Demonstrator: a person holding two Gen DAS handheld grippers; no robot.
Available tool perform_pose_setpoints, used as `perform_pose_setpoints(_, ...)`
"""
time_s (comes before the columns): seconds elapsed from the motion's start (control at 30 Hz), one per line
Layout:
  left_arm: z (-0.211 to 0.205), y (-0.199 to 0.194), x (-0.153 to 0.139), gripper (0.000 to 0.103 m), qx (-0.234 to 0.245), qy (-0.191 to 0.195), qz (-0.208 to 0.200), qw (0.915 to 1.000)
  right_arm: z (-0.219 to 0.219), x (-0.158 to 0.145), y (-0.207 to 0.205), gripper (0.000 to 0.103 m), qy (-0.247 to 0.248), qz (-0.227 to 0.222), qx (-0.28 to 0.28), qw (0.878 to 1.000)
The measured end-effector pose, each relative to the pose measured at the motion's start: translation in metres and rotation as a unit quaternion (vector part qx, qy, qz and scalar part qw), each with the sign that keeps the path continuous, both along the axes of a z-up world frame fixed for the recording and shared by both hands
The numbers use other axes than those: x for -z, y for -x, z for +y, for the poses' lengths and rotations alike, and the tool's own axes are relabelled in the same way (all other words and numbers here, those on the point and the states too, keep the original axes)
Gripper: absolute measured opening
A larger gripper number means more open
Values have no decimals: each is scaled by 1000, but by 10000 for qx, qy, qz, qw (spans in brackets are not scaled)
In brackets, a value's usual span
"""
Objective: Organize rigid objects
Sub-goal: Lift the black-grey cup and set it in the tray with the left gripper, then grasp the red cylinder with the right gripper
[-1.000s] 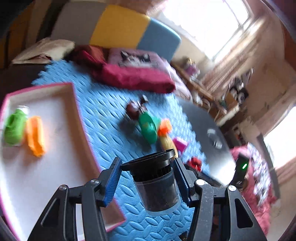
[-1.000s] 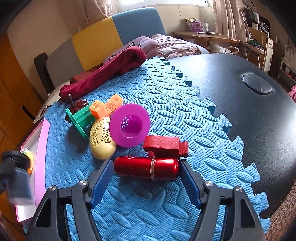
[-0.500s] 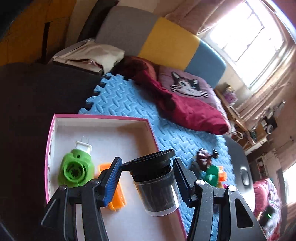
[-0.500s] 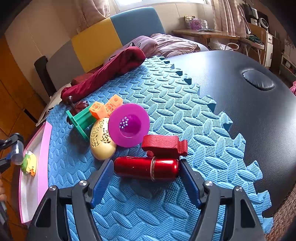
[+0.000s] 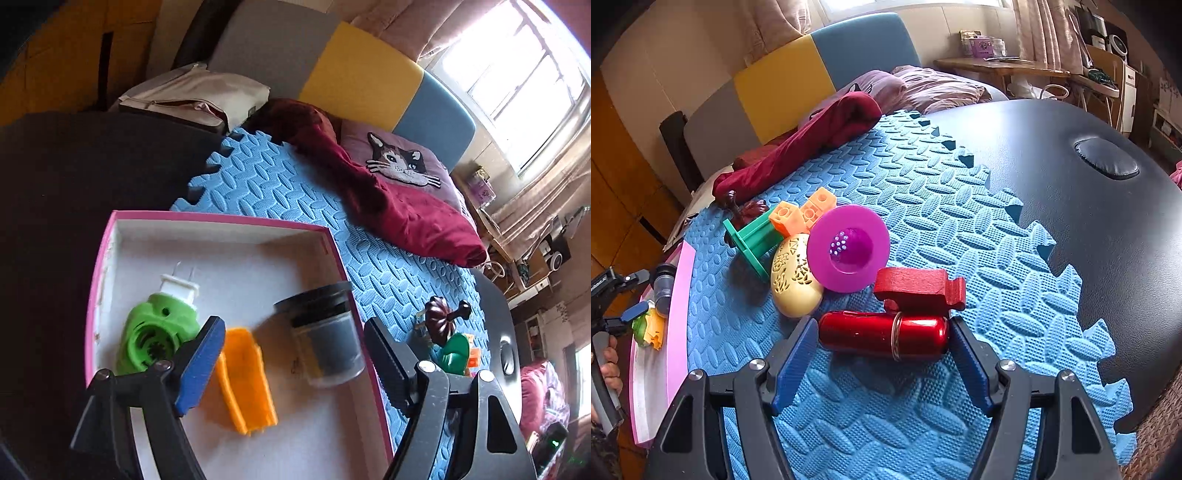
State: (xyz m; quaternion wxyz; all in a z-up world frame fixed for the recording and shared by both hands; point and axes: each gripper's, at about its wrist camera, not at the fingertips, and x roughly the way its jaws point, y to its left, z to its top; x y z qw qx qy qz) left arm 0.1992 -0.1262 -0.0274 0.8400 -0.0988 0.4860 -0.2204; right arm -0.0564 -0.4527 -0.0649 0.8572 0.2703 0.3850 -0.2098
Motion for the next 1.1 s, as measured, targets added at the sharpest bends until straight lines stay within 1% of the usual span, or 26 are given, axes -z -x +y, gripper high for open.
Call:
perform_pose_setpoints(0.07,6,14,-5,78,1,-32,-98,9999,0,0,0,73,-20,8,8,10000)
perform_pose_setpoints(0.2,16,43,-9,78,142,41,-146,9998,-2,0,-1,73,-99,39,46,9999)
perform_pose_setpoints(0.33,24,70,-7,78,243,234,-48,9994,-3,-1,1,73,-132,8,129,9998)
perform_pose_setpoints(0.43,29,86,-6,78,325,263,-9,9991,-1,-4,1,74,8,40,185,9998)
perform_pose_setpoints(0.57,32,97,-8,78,412,337,-3,9986,5,-6,-4,78,209,204,78,9995)
perform_pose_setpoints(0.77,36,108,-14,78,471,420,-39,9980,11,-5,-11,78,394,407,-17,9984)
perform_pose_setpoints(0.93,41,115,-15,79,425,324,-132,9985,12,-1,-17,78,470,540,-40,9974)
perform_pose_setpoints(0.97,43,117,-15,79,402,273,-178,9987,13,0,-17,77,522,579,-67,9969)
perform_pose_setpoints(1.03,45,122,-18,79,356,45,-403,9985,19,0,-17,77,744,609,-156,9952)
perform_pose_setpoints(1.1,46,129,-20,79,310,-245,-697,9968,22,-1,-14,76,757,551,-168,9955)
